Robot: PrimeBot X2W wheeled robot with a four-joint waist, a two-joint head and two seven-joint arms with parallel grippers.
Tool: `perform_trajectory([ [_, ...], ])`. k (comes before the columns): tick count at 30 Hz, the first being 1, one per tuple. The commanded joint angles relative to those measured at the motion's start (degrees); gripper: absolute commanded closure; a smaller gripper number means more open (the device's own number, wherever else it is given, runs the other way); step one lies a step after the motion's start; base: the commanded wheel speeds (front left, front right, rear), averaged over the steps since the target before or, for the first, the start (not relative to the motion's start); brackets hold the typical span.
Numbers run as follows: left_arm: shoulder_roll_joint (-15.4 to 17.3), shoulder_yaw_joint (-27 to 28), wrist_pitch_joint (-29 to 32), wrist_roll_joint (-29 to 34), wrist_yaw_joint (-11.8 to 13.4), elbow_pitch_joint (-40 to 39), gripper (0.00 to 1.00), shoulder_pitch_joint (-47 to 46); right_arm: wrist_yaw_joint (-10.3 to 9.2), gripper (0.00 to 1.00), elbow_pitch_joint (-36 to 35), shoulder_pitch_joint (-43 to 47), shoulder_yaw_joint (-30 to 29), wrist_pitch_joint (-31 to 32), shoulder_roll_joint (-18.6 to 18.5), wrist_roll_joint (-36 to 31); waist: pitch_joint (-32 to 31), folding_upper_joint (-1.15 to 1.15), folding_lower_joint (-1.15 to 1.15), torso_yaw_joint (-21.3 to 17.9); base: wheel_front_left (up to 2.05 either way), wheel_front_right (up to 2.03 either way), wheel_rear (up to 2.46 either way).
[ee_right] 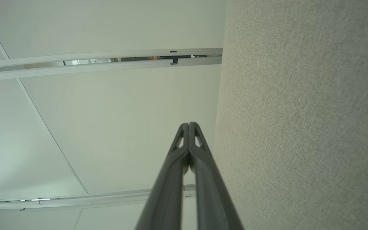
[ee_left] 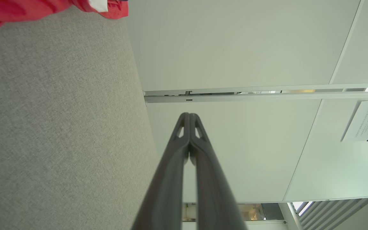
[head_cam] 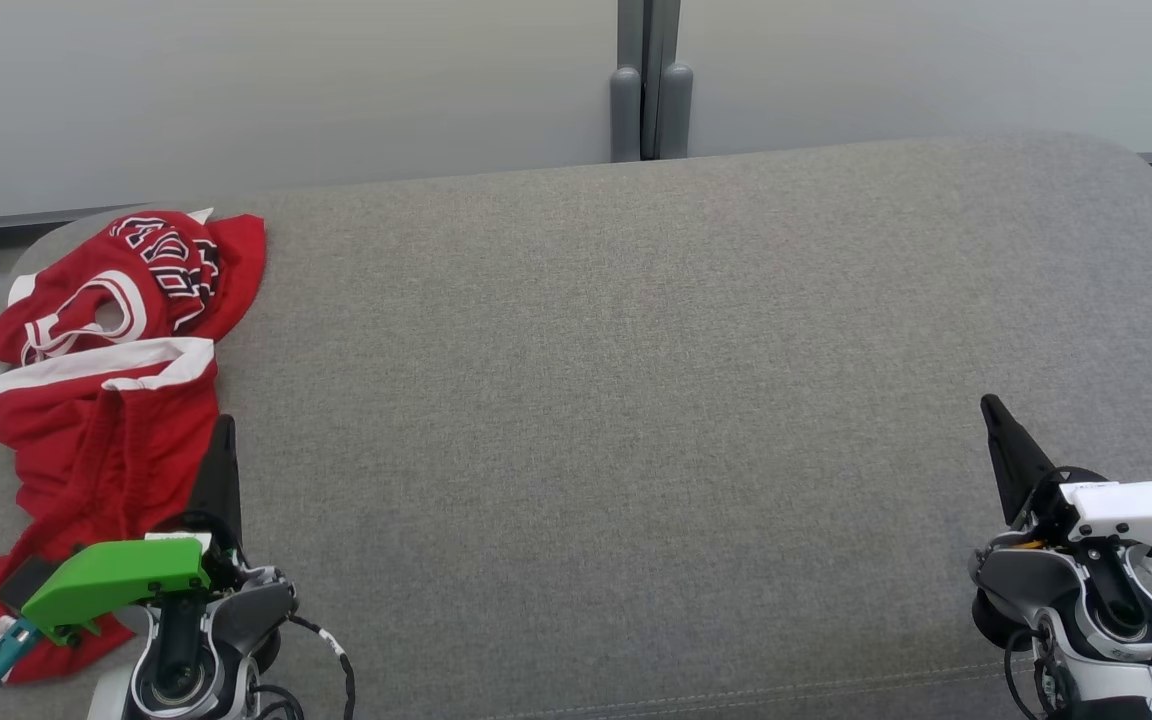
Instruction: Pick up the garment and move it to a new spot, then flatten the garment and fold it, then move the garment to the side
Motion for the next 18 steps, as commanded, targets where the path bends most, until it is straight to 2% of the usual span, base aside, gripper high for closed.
perform_trajectory([
  [1,0.1,0.0,0.3,0.1,-0.2,-0.2,1.0,-0.8,0.05,1.0,0.0,-0.5,0.0,0.0,-0.3,0.3,0.0,0.0,0.0,0.0,0.0,0.0,0.0],
  [18,0.1,0.0,0.3,0.1,-0.2,-0.2,1.0,-0.8,0.05,1.0,0.0,-0.5,0.0,0.0,-0.3,0.3,0.0,0.0,0.0,0.0,0.0,0.0,0.0],
])
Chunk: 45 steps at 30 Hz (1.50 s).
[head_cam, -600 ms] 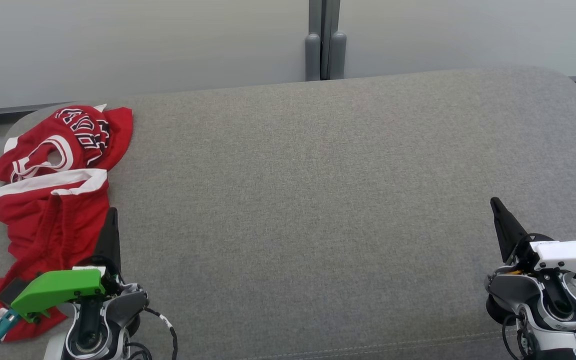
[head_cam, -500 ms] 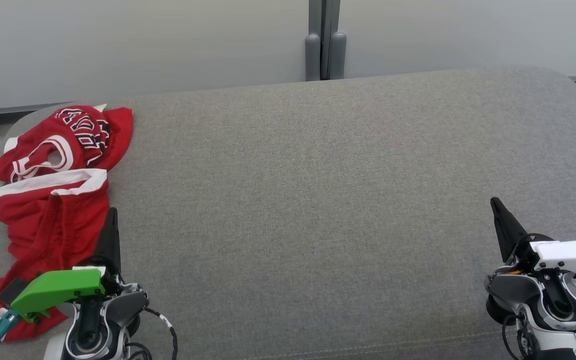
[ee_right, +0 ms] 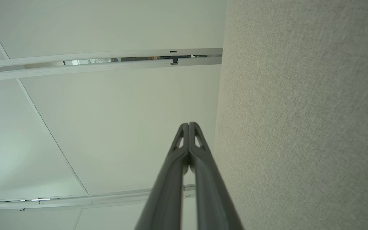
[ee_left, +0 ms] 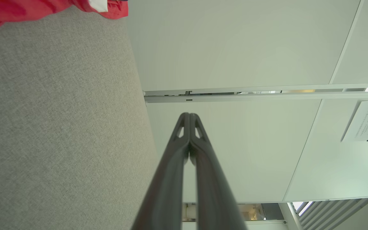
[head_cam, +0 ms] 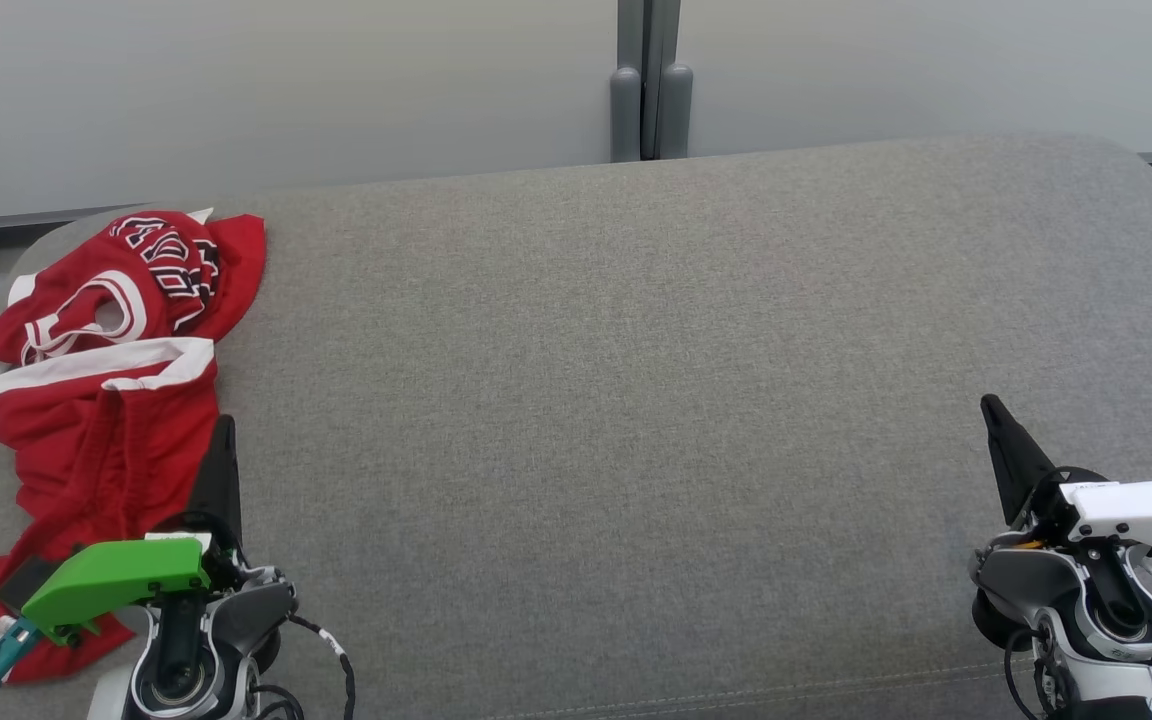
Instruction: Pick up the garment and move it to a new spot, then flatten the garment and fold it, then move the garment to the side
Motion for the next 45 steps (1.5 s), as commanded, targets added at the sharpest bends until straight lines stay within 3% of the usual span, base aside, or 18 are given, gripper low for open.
perform_trajectory([
  [1,0.1,0.0,0.3,0.1,-0.2,-0.2,1.0,-0.8,0.05,1.0,0.0,-0.5,0.0,0.0,-0.3,0.3,0.0,0.0,0.0,0.0,0.0,0.0,0.0],
  [45,0.1,0.0,0.3,0.1,-0.2,-0.2,1.0,-0.8,0.05,1.0,0.0,-0.5,0.0,0.0,-0.3,0.3,0.0,0.0,0.0,0.0,0.0,0.0,0.0],
])
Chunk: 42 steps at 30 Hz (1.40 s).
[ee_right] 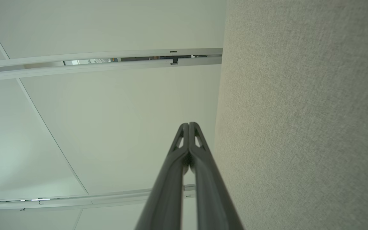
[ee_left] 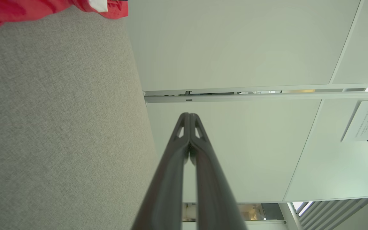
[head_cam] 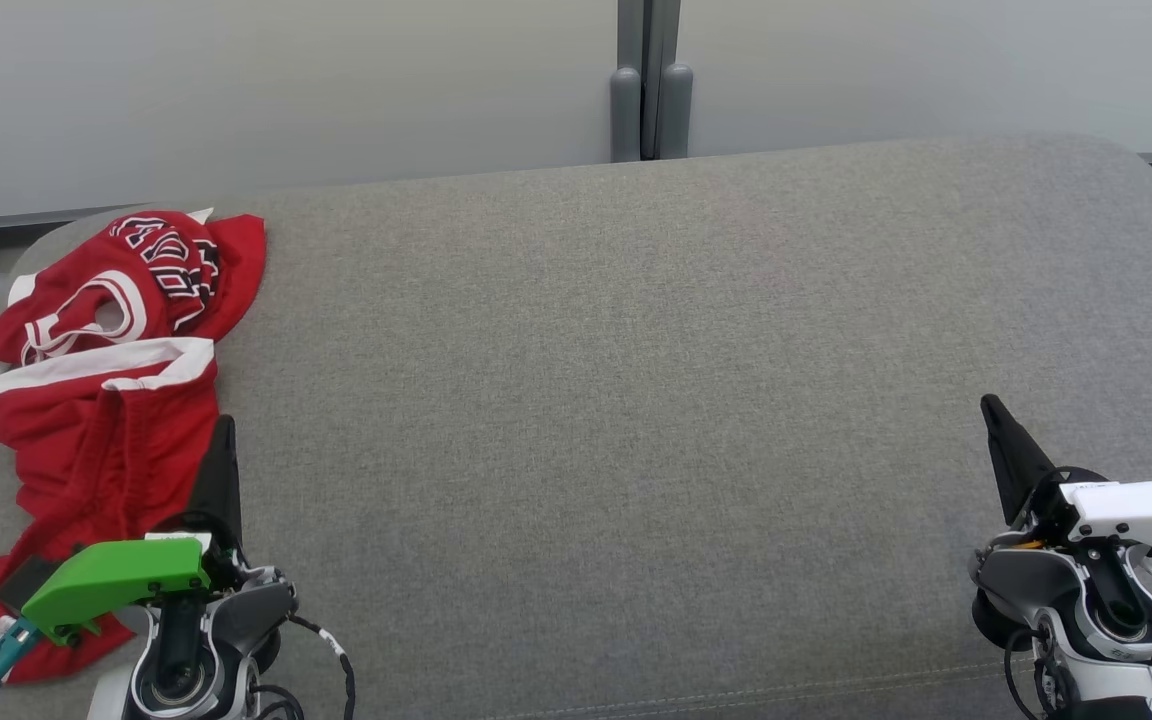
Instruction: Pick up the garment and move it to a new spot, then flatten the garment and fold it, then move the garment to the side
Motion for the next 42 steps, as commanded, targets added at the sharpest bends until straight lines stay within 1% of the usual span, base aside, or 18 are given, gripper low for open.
perform_trajectory([
  [1,0.1,0.0,0.3,0.1,-0.2,-0.2,1.0,-0.8,0.05,1.0,0.0,-0.5,0.0,0.0,-0.3,0.3,0.0,0.0,0.0,0.0,0.0,0.0,0.0],
  [8,0.1,0.0,0.3,0.1,-0.2,-0.2,1.0,-0.8,0.05,1.0,0.0,-0.5,0.0,0.0,-0.3,0.3,0.0,0.0,0.0,0.0,0.0,0.0,0.0],
  [9,0.0,0.0,0.0,0.0,0.0,0.0,0.0,0.0,0.0,0.0,0.0,0.0,0.0,0.0,0.0,0.0,0.0,0.0,0.0,0.0,0.0,0.0,0.0],
  [13,-0.2,-0.2,-0.2,0.0,0.0,1.4,0.0,1.6,-0.01,0.0,1.4,1.7,0.2,-0.1,0.5,0.0,0.0,0.0,0.0,0.0,0.0,0.0,0.0],
  [19,-0.2,-1.7,-1.4,0.6,0.0,0.3,0.0,2.2,-0.01,0.0,0.5,2.3,1.9,-2.0,0.5,-0.8,0.0,0.0,0.0,0.0,0.0,0.0,0.0],
  [27,-0.2,-2.3,-3.2,3.8,0.0,-1.9,0.0,3.0,0.0,0.0,-1.1,3.2,3.5,-4.6,0.4,-3.9,0.0,0.0,0.0,-0.1,0.0,0.0,0.0],
  [35,-0.1,-2.9,-4.9,9.6,0.7,-4.5,0.0,3.6,0.0,0.0,-3.9,3.8,4.3,-7.1,0.3,-11.6,0.1,0.0,0.0,-0.1,0.0,0.0,0.0],
  [42,-0.1,-3.7,-6.4,19.3,2.5,-7.4,0.0,4.2,0.0,0.0,-7.3,4.5,5.8,-9.4,0.2,-21.0,0.1,0.0,0.0,0.0,0.0,0.0,0.0],
])
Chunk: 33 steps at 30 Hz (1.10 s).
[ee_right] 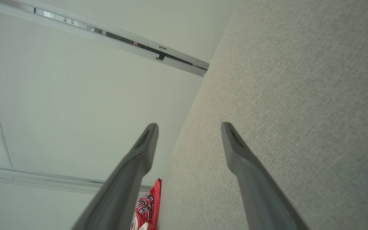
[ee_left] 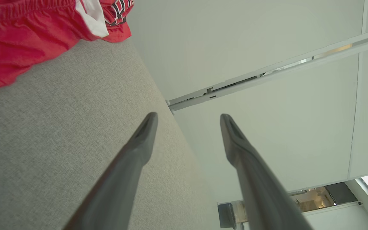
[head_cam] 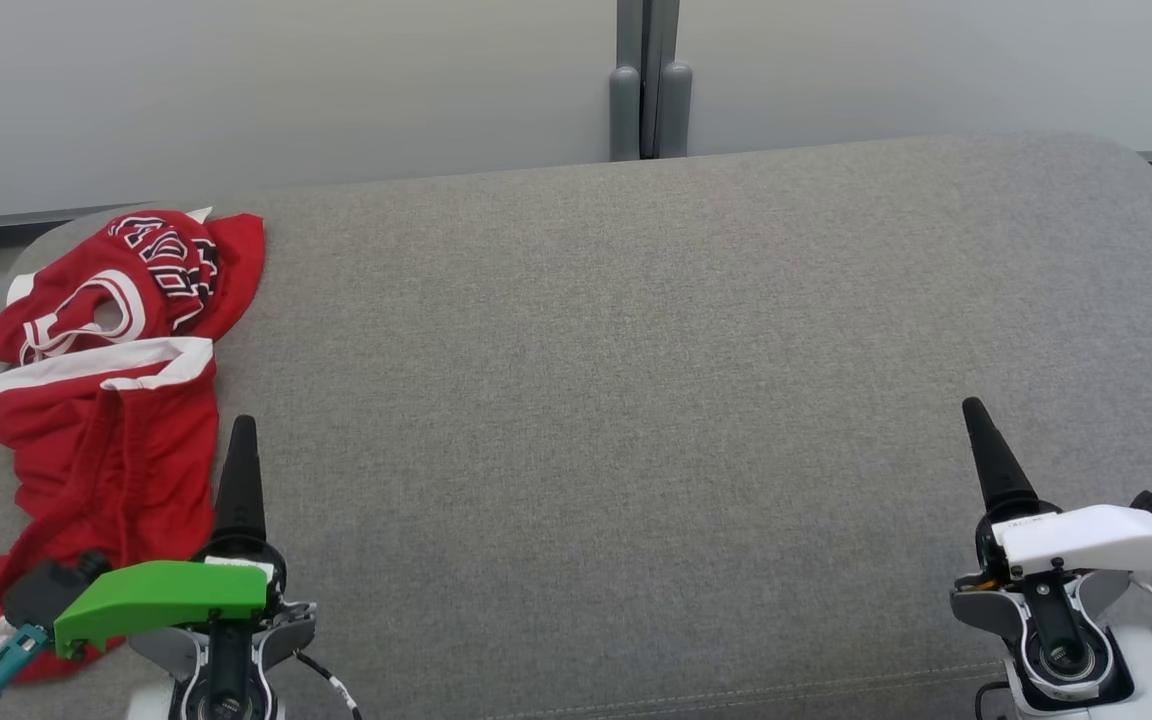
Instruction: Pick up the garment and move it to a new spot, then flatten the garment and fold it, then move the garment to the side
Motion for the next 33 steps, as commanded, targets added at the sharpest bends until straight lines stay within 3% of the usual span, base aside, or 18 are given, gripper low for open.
perform_trajectory([
  [1,0.3,-0.2,-0.5,2.5,0.4,-1.6,0.0,-0.5,0.02,0.0,-1.8,-0.6,0.5,-0.8,-0.4,-2.5,0.0,0.0,0.0,0.0,0.0,0.0,0.0],
  [15,0.4,-0.4,-3.0,20.3,2.4,-3.4,0.0,1.3,0.02,0.0,-5.0,0.4,5.0,-4.5,-0.5,-22.4,0.0,0.0,0.0,0.2,0.0,0.0,0.0],
  [33,0.5,-1.1,-5.5,38.1,3.9,-2.0,0.0,3.8,0.03,0.0,-5.3,2.1,7.8,-8.1,-0.6,-38.1,0.0,0.0,0.0,0.5,0.0,0.0,0.0],
])
